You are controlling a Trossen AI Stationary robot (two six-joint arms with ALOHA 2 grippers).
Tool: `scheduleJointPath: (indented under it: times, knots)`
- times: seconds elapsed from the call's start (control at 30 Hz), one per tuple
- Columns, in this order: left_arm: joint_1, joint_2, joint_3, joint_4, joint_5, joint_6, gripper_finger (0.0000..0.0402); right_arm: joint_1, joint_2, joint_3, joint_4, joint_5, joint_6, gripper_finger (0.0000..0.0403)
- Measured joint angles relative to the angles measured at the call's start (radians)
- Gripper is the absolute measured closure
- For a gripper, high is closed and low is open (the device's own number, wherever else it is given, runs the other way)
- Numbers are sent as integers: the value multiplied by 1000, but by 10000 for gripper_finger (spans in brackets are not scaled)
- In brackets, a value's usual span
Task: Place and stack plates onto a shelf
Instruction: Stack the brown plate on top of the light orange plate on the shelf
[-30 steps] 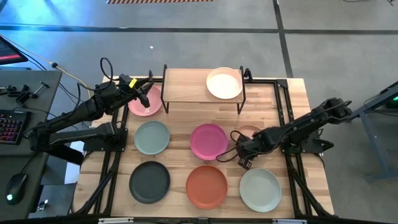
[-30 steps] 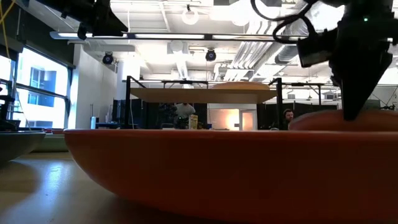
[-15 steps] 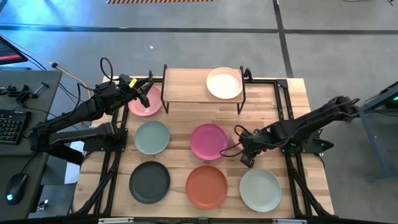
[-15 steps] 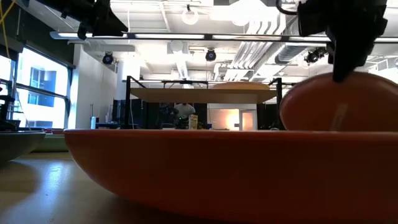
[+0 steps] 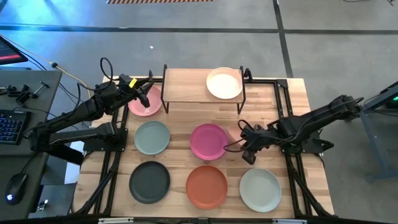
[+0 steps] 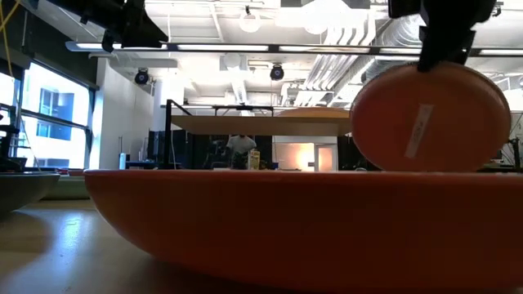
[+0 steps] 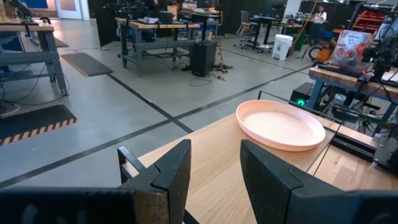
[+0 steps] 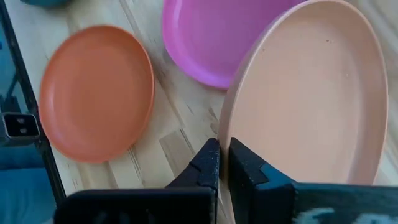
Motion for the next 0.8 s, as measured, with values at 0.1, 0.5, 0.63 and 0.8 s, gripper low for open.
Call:
scheduleJointPath:
  times: [0.1, 0.5, 0.63, 0.8]
  knots:
    - [0, 0, 0, 0, 0, 0, 273, -1, -15, 23, -3, 16, -11, 403]
    - [0, 0, 0, 0, 1, -1, 273, -15, -42, 176, -11, 130, -158, 403]
    - [0, 0, 0, 0, 1, -1, 273, -56, -42, 237, -15, 154, -253, 403]
    - [0, 0, 0, 0, 9, -30, 273, -139, -41, 307, -26, 180, -426, 403]
